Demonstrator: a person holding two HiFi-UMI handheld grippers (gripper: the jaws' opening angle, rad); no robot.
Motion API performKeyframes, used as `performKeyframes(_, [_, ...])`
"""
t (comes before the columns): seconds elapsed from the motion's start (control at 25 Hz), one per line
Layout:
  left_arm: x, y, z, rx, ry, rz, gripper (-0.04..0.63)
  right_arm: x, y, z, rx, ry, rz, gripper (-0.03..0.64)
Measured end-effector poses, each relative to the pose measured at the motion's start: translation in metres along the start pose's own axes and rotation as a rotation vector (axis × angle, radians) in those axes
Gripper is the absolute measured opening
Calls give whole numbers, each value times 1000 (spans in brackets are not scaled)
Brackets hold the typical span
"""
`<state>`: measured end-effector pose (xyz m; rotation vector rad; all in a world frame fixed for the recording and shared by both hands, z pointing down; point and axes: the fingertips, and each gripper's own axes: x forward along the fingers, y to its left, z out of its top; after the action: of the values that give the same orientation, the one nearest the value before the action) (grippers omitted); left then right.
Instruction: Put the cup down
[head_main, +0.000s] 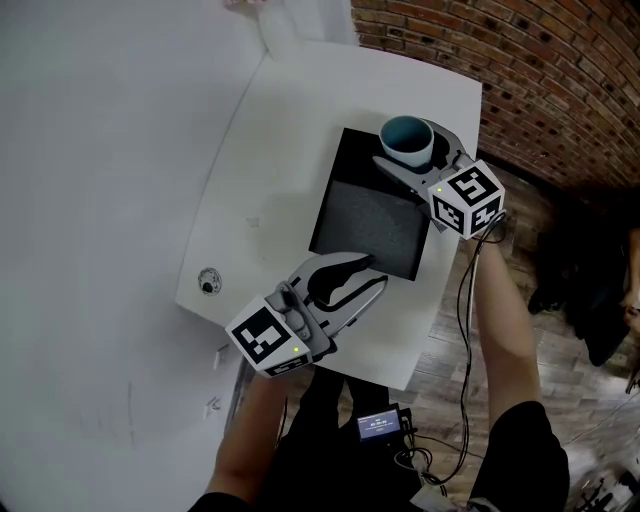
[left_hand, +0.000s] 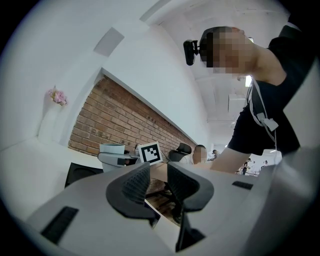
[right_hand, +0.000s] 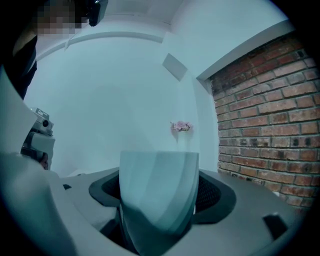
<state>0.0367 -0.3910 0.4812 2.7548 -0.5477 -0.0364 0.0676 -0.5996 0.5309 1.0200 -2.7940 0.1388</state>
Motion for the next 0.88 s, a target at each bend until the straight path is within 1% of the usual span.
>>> performKeyframes(0.12, [0,1,0,-4,7,4,100,-10,0,-2,6,5,-1,390])
performKeyframes(0.24, [-1,-1,-1,-1,-7,-11,100,-19,2,-7,-6,13,-2,391])
performKeyframes(0.48, [0,-1,-4,-2,-7,-19,100,-31,6,-15,-70,17,-7,391])
performKeyframes(0.88, [-3,-5,-4,4,-5,-18,100,-28,3,-20,-93,14,-101,391])
